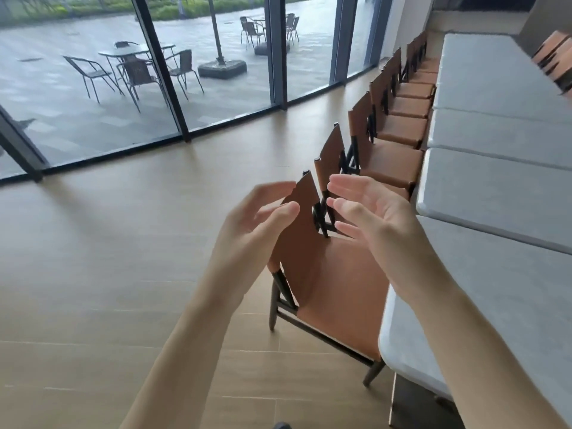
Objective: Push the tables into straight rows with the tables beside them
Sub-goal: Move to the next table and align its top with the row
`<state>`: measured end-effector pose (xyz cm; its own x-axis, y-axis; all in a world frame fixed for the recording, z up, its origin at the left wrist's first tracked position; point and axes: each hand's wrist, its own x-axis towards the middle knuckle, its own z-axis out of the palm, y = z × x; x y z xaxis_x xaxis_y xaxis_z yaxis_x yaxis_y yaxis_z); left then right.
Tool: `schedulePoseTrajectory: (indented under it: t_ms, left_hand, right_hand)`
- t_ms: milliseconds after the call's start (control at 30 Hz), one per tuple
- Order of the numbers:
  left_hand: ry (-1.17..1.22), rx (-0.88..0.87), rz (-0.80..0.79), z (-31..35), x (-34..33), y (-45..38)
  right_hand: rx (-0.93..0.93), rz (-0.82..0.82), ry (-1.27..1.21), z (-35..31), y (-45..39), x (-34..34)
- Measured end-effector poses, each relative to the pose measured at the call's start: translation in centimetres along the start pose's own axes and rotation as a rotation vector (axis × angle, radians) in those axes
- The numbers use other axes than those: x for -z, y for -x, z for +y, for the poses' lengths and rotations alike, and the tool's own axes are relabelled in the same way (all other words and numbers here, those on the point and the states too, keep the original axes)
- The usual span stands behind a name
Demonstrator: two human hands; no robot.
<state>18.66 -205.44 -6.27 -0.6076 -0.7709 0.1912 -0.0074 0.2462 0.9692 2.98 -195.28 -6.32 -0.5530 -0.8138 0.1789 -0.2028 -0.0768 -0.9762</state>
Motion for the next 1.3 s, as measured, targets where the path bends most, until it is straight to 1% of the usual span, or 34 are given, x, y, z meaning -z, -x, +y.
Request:
schedulePoseTrajectory:
  t_ms: [133,267,467,633,767,833,900,1133,1200,1300]
  left_hand:
    - [-0.055,-0.044,-0.081,0.1,-0.7,-8.5]
    - [-0.061,-0.088,-0.141,-0.2,-1.6,-15.2]
    - [-0.019,-0.089,-0.217,-1.6,-2.0,-22.1]
    - [0.007,-0.098,-0.296,-3.6,0.5,-26.2]
    - [0.07,-0.105,-0.329,-5.8,4.3,-29.4]
    - [0.074,-0.119,-0.346,-7.0,7.3,-31.1]
    - [0.075,-0.124,-0.351,-8.5,10.9,-33.4]
    - [0.06,-0.09,-0.338,-12.7,23.4,-42.9]
    - [0.057,-0.085,-0.353,-13.6,25.5,-45.7]
    - [0.088,-0.071,-0.393,-14.7,26.7,-48.8]
  right_hand:
    - [0.016,0.049,-0.021,0.8,-7.5,0.8]
    - [0.002,0.111,-0.019,1.3,-12.7,1.5]
    - [0.0,0.194,-0.005,1.4,-18.5,1.2]
    - [-0.014,0.237,-0.012,1.8,-22.2,-2.0]
    - [-0.02,0.214,0.039,2.6,-25.7,-6.7]
    - [-0.02,0.183,0.067,3.0,-27.8,-10.1]
    - [-0.013,0.185,0.057,3.5,-30.4,-13.8]
    - [-0.013,0.29,-0.034,4.7,-39.8,-25.4]
    - [-0.028,0.322,-0.046,5.3,-41.6,-27.4]
    - [-0.072,0.37,-0.047,6.1,-43.6,-28.6]
